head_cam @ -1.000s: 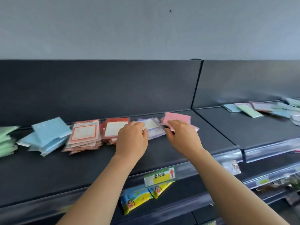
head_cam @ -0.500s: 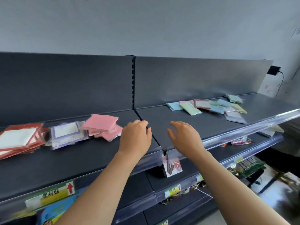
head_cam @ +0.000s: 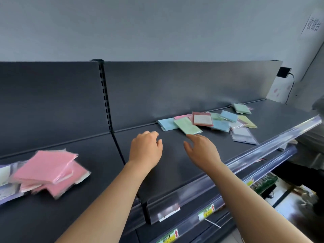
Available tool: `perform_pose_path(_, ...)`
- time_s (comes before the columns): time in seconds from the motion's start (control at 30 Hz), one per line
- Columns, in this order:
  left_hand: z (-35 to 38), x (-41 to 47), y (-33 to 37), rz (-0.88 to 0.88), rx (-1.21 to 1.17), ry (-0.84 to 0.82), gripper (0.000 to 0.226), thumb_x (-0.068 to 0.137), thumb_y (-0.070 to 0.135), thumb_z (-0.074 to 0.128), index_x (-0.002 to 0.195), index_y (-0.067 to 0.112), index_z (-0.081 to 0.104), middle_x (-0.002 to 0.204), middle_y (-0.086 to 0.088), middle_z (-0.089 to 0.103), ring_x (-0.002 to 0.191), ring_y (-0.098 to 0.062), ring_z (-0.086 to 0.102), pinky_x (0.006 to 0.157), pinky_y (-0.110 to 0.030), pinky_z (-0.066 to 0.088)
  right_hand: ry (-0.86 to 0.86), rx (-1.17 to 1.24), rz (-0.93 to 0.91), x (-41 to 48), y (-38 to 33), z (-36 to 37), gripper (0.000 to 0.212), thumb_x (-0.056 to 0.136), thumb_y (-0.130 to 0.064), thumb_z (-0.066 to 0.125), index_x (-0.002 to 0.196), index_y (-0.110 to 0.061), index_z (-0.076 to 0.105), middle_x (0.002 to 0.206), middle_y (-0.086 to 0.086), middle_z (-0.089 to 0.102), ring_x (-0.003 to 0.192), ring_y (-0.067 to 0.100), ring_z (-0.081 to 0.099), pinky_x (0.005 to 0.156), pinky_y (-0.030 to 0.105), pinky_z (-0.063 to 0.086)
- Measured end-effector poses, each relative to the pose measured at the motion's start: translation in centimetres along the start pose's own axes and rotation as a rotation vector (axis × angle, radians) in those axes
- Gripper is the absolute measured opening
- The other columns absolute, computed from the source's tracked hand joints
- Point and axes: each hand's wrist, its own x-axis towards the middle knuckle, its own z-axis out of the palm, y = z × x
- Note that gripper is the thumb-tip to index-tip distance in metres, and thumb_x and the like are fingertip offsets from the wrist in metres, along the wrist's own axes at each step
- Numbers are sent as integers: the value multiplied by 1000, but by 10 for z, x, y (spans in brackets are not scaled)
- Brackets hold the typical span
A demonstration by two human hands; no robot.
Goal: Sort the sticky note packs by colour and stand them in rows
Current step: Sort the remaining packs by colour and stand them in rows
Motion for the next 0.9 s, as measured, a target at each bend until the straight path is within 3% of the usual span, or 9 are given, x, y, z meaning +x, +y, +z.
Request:
perform_pose_path(0.27, 40, 62, 18, -17, 31, -107, 33, 99, 28, 44, 123, 10, 57, 123, -4, 56, 113, -25, 52, 93, -36, 43, -40, 59, 21, 57, 49, 13, 32, 97, -25, 47, 114, -4, 63, 122, 11, 63, 114, 30, 54, 90, 38, 44)
perform_pose_path(0.4, 66, 89, 24, 36, 84, -186, 23, 100, 23, 39, 114, 9, 50, 126, -1, 51, 122, -21, 43, 94, -33, 40, -122, 82, -69, 83, 73, 25, 31, 98, -24, 46, 113, -2, 62, 123, 12, 60, 116, 28, 51, 93, 39, 42)
perform_pose_path(0.53, 87, 103, 29, 46, 221, -276, 33, 103, 25, 31, 130, 11, 43, 140, 0, 43, 135, -20, 32, 103, -33, 34, -193, 113, -215, 97, 89, 38, 26, 99, -19, 43, 107, -3, 63, 122, 12, 58, 119, 26, 48, 95, 31, 36)
perform_pose_path(0.6, 92, 101, 30, 26, 265, -262, 33, 104, 26, 31, 129, 11, 46, 139, 0, 45, 136, -21, 32, 106, -33, 32, -185, 134, -259, 101, 94, 41, 26, 99, -17, 43, 104, -4, 64, 120, 12, 59, 117, 26, 48, 93, 29, 35)
perform_pose_path(0.73, 82, 85, 38, -34, 368, -165, 21, 103, 27, 32, 92, 19, 49, 112, 2, 59, 125, -19, 42, 98, -28, 32, -143, 152, -289, 101, 96, 47, 24, 94, -16, 44, 89, -7, 66, 100, 4, 63, 101, 26, 55, 80, 36, 45)
perform_pose_path(0.8, 72, 74, 46, -108, 470, -154, 23, 101, 24, 36, 85, 20, 51, 104, 0, 62, 103, -20, 49, 83, -29, 36, -129, 175, -271, 100, 95, 48, 24, 93, -20, 47, 86, -7, 66, 93, 4, 64, 94, 26, 56, 73, 36, 46)
perform_pose_path(0.9, 63, 58, 56, -208, 610, -111, 25, 98, 19, 40, 74, 19, 47, 86, 2, 61, 79, -20, 44, 63, -29, 32, -120, 248, -249, 99, 93, 45, 27, 91, -30, 55, 102, -10, 70, 106, 4, 64, 102, 24, 55, 80, 33, 45)
